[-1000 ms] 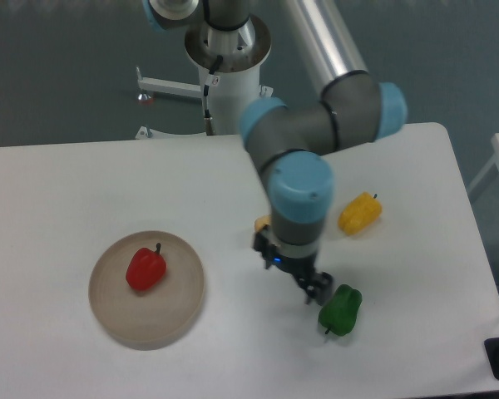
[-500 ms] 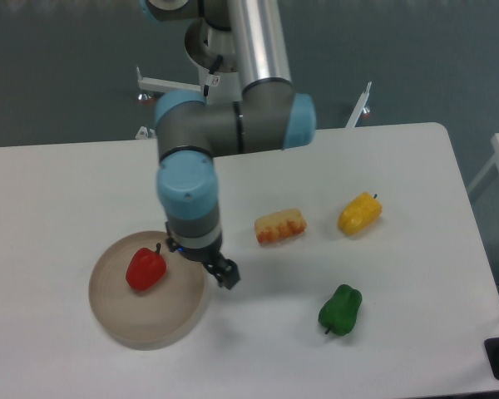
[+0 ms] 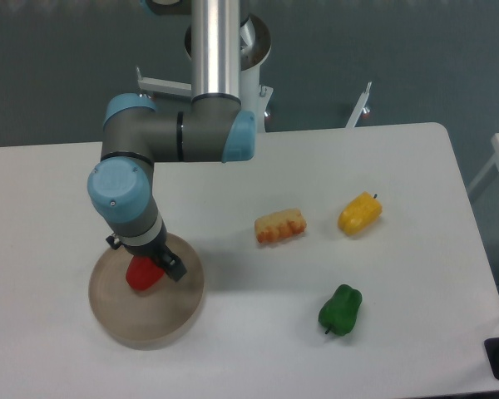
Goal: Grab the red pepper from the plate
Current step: 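Close the gripper around the red pepper on the plate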
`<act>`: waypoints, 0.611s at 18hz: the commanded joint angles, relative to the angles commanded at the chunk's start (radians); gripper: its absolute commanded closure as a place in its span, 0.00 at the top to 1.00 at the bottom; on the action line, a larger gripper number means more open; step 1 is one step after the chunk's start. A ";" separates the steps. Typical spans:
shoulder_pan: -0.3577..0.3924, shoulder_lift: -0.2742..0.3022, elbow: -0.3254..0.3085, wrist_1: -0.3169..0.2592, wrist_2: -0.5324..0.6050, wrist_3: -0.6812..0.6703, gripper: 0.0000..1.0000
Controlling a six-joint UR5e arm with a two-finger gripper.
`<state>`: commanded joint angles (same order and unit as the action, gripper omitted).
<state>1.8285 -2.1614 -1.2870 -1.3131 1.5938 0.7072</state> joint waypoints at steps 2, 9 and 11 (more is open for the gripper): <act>-0.005 0.000 -0.020 0.006 -0.002 -0.023 1.00; -0.011 -0.017 -0.026 0.011 -0.005 -0.068 1.00; -0.011 -0.023 -0.026 0.024 -0.003 -0.068 1.00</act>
<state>1.8178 -2.1843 -1.3131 -1.2887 1.5907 0.6397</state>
